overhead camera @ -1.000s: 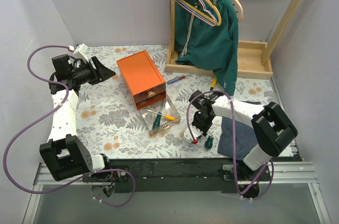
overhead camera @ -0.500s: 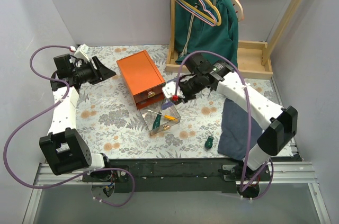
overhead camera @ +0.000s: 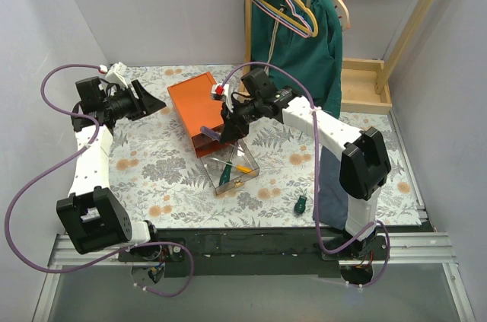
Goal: Sort the tools into containers
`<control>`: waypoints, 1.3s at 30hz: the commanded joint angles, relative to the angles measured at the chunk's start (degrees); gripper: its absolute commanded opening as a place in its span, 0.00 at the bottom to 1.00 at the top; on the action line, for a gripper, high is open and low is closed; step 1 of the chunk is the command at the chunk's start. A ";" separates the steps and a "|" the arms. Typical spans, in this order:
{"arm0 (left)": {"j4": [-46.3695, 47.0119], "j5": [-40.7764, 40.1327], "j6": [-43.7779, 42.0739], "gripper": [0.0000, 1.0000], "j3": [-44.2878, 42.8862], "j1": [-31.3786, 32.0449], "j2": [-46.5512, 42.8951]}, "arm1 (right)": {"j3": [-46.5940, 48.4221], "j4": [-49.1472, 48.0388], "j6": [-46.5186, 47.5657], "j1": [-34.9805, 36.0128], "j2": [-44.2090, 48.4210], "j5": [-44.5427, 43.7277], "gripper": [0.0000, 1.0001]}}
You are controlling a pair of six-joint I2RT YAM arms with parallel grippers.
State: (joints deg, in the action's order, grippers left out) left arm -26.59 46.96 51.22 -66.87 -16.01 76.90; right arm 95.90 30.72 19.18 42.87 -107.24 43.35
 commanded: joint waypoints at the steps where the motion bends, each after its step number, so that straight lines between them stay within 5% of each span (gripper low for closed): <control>1: -0.30 -0.64 -1.47 0.49 -0.98 0.01 -3.34 | 2.19 -2.34 -6.44 0.02 -2.35 -0.45 0.01; 6: -0.57 -0.82 -1.83 0.49 -0.45 -0.34 -3.69 | -1.93 0.04 -5.12 0.11 -3.06 -3.18 0.06; 8: -0.22 -0.90 -1.74 0.49 -0.19 -0.34 -3.69 | -3.87 -0.05 -5.38 0.19 -2.63 -5.46 0.35; 11: -0.13 -0.64 -1.65 0.49 -0.54 -0.42 -3.34 | -1.96 1.18 -3.63 0.11 -0.88 -4.95 0.65; 15: -0.13 -0.12 -1.30 0.49 -1.50 -0.43 -2.55 | 3.84 13.54 10.84 -0.16 2.29 -2.13 0.66; 17: -0.13 0.06 -1.12 0.49 -1.68 -0.42 -2.29 | 2.73 26.16 27.52 -1.38 5.70 -1.35 0.65; 22: 0.92 0.68 -0.51 0.49 -0.90 -0.43 -2.28 | -20.94 36.95 65.45 -4.46 19.24 -8.27 0.62; 26: 1.19 0.68 -0.42 0.49 -0.37 -0.34 -2.20 | -39.88 34.15 83.60 -4.46 34.60 -18.98 0.63; 31: 1.36 0.50 -0.16 0.49 -0.72 -0.43 -2.20 | -49.13 30.98 90.94 -3.85 39.83 -21.11 0.65; 39: 0.93 -0.11 -0.33 0.49 0.60 -0.34 -3.86 | -53.09 21.32 87.96 -2.18 33.16 -24.02 0.65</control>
State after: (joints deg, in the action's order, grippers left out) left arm -26.46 46.70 51.03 -66.87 -16.08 75.66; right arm 43.99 58.11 105.32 39.97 -70.72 21.67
